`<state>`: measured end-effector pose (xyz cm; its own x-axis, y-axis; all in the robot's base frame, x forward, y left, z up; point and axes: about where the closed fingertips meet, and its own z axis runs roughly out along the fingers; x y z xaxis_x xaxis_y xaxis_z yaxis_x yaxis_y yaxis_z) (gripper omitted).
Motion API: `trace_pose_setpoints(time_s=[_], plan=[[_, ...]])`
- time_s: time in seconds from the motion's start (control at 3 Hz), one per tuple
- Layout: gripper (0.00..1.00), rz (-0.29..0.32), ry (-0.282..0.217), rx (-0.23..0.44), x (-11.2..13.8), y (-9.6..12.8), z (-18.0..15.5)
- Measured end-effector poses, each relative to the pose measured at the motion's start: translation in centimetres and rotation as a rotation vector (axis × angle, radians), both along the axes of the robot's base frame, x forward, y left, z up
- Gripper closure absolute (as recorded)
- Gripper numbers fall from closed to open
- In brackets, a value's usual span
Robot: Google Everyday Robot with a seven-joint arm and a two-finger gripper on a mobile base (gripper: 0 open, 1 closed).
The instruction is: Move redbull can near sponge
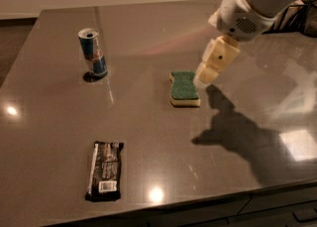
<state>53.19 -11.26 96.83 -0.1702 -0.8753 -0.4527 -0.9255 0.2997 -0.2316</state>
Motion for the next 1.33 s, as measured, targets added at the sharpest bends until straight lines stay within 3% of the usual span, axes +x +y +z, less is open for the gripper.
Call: trace_pose_setpoints(time_s=[1.33], plan=[[0.0, -0.041, -0.019, 0.193, 8.8, 15.9, -3.3]])
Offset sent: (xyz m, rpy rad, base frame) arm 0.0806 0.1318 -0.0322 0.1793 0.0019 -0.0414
